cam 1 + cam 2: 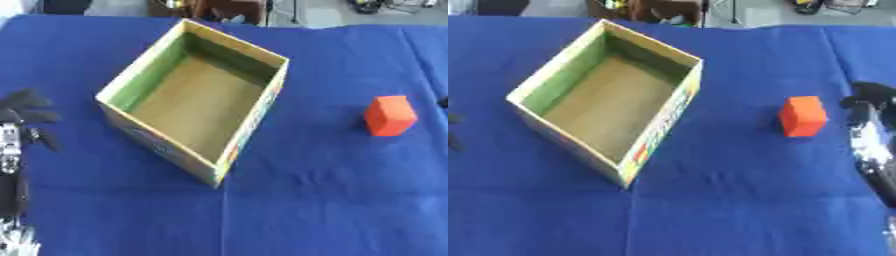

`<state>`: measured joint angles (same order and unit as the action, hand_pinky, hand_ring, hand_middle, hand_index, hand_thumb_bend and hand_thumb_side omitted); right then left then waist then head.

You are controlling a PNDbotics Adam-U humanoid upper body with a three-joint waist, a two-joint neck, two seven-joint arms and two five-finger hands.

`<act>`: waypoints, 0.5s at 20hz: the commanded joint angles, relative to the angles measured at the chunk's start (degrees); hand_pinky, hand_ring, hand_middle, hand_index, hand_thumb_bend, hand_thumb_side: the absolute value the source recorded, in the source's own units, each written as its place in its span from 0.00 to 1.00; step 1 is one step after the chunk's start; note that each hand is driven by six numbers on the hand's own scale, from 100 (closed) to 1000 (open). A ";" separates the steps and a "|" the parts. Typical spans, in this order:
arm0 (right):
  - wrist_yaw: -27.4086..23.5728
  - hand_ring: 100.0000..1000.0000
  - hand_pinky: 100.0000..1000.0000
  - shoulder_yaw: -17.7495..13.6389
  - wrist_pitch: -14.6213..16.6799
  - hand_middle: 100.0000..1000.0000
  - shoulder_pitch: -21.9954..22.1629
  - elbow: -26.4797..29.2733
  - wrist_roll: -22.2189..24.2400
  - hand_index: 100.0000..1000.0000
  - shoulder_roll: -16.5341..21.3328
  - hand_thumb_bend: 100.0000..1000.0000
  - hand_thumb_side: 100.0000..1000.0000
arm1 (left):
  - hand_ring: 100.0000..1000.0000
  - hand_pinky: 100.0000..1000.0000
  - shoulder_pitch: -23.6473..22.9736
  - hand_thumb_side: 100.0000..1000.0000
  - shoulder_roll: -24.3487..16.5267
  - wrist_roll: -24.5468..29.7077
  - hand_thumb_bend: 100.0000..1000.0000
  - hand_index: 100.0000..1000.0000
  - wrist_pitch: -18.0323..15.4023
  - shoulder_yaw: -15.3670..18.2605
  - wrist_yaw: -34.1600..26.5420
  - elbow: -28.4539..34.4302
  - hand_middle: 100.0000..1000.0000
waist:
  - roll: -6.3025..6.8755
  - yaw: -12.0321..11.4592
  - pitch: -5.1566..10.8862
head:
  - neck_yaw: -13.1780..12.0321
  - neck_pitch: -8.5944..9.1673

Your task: Pick up objects on the table and place them in the box.

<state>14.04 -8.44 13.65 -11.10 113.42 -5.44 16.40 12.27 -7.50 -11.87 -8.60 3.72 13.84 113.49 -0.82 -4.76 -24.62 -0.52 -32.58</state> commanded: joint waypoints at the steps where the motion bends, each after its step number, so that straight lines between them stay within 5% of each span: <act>1: 0.19 0.63 0.79 -0.27 -0.15 0.54 -0.26 1.17 0.01 0.75 0.59 0.00 0.65 | 0.53 0.24 0.47 0.88 -0.16 -0.02 0.00 0.76 0.07 0.15 0.05 1.11 0.58 | 0.00 -0.02 1.23 | 0.10 0.70; 6: 0.64 0.64 0.79 -0.90 0.58 0.56 -1.11 1.17 -0.91 0.76 3.49 0.00 0.64 | 0.53 0.24 0.46 0.87 -0.21 0.06 0.00 0.76 0.10 0.08 0.02 1.11 0.58 | -0.04 0.00 1.22 | 0.14 0.44; 7: 0.98 0.65 0.79 -1.14 0.90 0.57 -1.44 1.17 -1.31 0.76 5.18 0.00 0.79 | 0.53 0.24 0.43 0.87 -0.26 0.05 0.00 0.76 0.11 0.08 0.01 1.11 0.58 | -0.07 0.01 1.28 | 0.19 0.35; 8: 1.40 0.65 0.79 -1.33 1.10 0.57 -1.70 1.17 -1.65 0.76 6.75 0.00 0.64 | 0.53 0.24 0.41 0.87 -0.30 0.06 0.00 0.76 0.13 0.07 -0.01 1.11 0.58 | -0.10 0.00 1.33 | 0.24 0.29; 10: 2.98 0.68 0.80 -1.44 0.81 0.60 -2.39 1.17 -1.42 0.78 11.43 0.00 0.65 | 0.53 0.24 0.34 0.87 -0.43 0.16 0.00 0.76 0.16 -0.02 -0.03 1.11 0.58 | -0.26 -0.13 1.51 | 0.37 0.16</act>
<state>16.07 -9.21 14.48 -12.97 113.42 -6.60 24.12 12.27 -7.50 -11.76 -8.49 3.72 13.84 113.49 -1.09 -4.89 -24.52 -0.30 -32.60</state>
